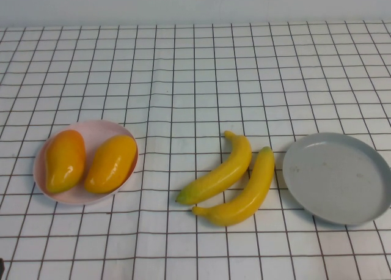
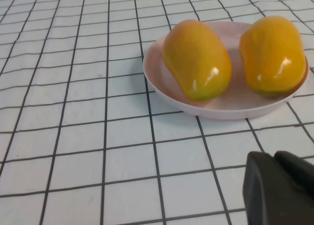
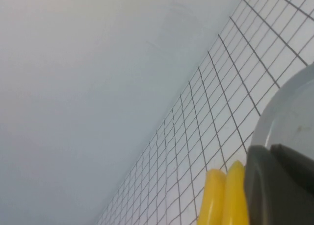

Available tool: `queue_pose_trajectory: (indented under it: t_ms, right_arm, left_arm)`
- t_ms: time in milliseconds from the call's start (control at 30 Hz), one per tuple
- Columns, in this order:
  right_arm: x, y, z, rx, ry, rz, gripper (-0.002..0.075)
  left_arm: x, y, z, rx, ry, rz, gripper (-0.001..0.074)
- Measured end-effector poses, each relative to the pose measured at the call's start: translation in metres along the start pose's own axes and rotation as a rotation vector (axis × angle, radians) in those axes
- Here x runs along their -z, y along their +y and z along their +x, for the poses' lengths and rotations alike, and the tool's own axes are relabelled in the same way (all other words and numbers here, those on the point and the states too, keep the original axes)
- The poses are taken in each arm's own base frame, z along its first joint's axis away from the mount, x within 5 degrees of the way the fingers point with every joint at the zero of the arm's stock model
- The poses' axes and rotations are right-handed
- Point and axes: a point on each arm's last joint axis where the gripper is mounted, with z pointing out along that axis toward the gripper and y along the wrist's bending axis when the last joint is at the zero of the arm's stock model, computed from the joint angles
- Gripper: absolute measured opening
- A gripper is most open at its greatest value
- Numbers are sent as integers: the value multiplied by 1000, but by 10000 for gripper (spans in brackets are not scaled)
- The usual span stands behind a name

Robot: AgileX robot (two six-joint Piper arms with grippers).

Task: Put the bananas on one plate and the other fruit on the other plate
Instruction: Put another type of fruit in the right plate

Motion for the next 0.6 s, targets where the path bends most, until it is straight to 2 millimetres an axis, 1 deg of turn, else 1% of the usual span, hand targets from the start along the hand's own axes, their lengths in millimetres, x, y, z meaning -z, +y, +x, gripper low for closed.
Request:
queue_pose_trajectory:
  t_ms: [133, 433, 533, 600]
  right_arm:
    - [0, 0, -1, 65, -9, -5, -16]
    - [0, 1, 4, 83, 37, -12, -16]
    - [0, 4, 8, 131, 106, -7, -16]
    - [-1, 15, 7, 216, 187, 17, -16]
  left_arm:
    - [0, 0, 0, 1, 0, 1, -3]
    - [0, 0, 0, 1, 0, 1, -3]
    - [0, 0, 0, 1, 0, 1, -3]
    - [0, 0, 0, 1, 0, 1, -3]
